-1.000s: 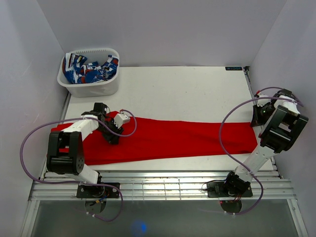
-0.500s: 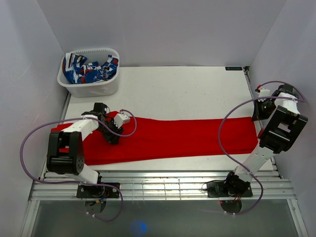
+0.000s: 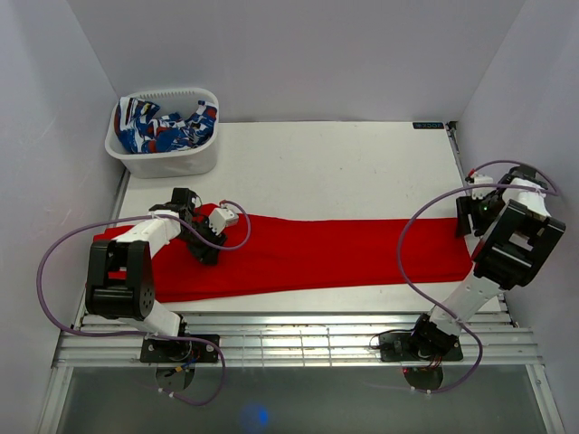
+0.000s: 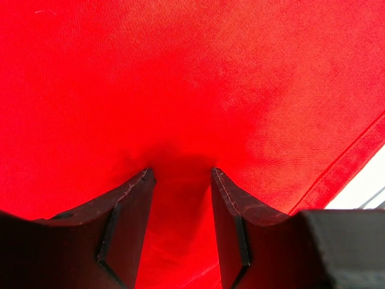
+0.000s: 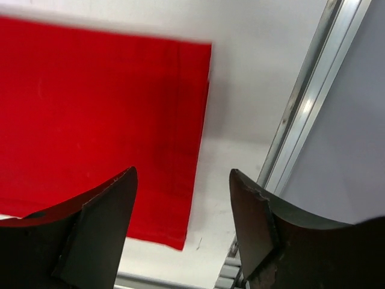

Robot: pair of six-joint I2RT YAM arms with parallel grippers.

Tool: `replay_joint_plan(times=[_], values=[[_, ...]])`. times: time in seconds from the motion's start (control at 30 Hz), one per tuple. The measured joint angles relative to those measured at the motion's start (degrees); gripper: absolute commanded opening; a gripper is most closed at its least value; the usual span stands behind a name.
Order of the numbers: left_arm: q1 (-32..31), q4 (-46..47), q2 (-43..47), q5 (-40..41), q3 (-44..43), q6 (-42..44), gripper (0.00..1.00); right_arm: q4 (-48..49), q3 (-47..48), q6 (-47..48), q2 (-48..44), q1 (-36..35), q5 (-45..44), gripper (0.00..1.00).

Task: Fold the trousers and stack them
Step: Fold the trousers

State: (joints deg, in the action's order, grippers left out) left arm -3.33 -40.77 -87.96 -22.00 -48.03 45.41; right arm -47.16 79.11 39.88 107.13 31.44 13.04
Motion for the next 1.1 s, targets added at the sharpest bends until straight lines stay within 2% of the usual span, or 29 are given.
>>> replay_joint_plan(times=[0.13,0.37,0.5,0.57,0.6,0.63,0.73,0.77,0.87,0.9,1.0,1.1], values=[[0.0,0.0,0.09,-0.04,0.02,0.0,0.56,-1.49,-5.03,1.18,-2.69,1.6,-0.92,0.54],[0.0,0.48,0.72,-0.07,0.63,0.22,0.56,-3.65,-8.85,1.09,-1.75,3.08,-1.18,0.57],[0.0,0.57,0.79,-0.07,0.72,0.26,0.56,-3.65,-8.85,1.07,-1.75,3.13,-1.66,0.52],[0.0,0.61,0.81,-0.07,0.74,0.28,0.56,-3.65,-8.85,1.07,-1.75,3.19,-2.05,0.56],[0.0,0.66,0.81,-0.07,0.76,0.28,0.56,-3.72,-8.85,1.07,-1.75,3.26,-2.25,0.66],[0.0,0.72,0.83,-0.09,0.81,0.26,0.56,-3.74,-8.85,0.79,-1.75,3.39,-2.49,0.69],[0.02,1.01,1.09,-0.11,1.14,0.28,0.56,-3.74,-8.85,1.05,-1.75,4.04,-3.56,0.7],[0.0,1.16,1.2,-0.11,1.27,0.31,0.56,-3.72,-8.85,1.05,-1.75,4.33,-3.91,0.67],[0.02,1.4,1.31,-0.13,1.49,0.33,0.56,-3.8,-8.85,1.4,-1.75,5.01,-4.39,0.44],[0.02,1.44,1.42,-0.11,1.51,0.33,0.56,-3.89,-8.85,1.57,-1.75,5.16,-4.46,0.3],[0.02,1.55,1.44,-0.13,1.6,0.33,0.56,-4.33,-8.83,1.73,-1.75,5.25,-4.2,0.1],[0.0,1.75,1.46,-0.13,1.75,0.39,0.56,-5.38,-8.81,1.73,-1.75,5.25,-3.82,0.08]])
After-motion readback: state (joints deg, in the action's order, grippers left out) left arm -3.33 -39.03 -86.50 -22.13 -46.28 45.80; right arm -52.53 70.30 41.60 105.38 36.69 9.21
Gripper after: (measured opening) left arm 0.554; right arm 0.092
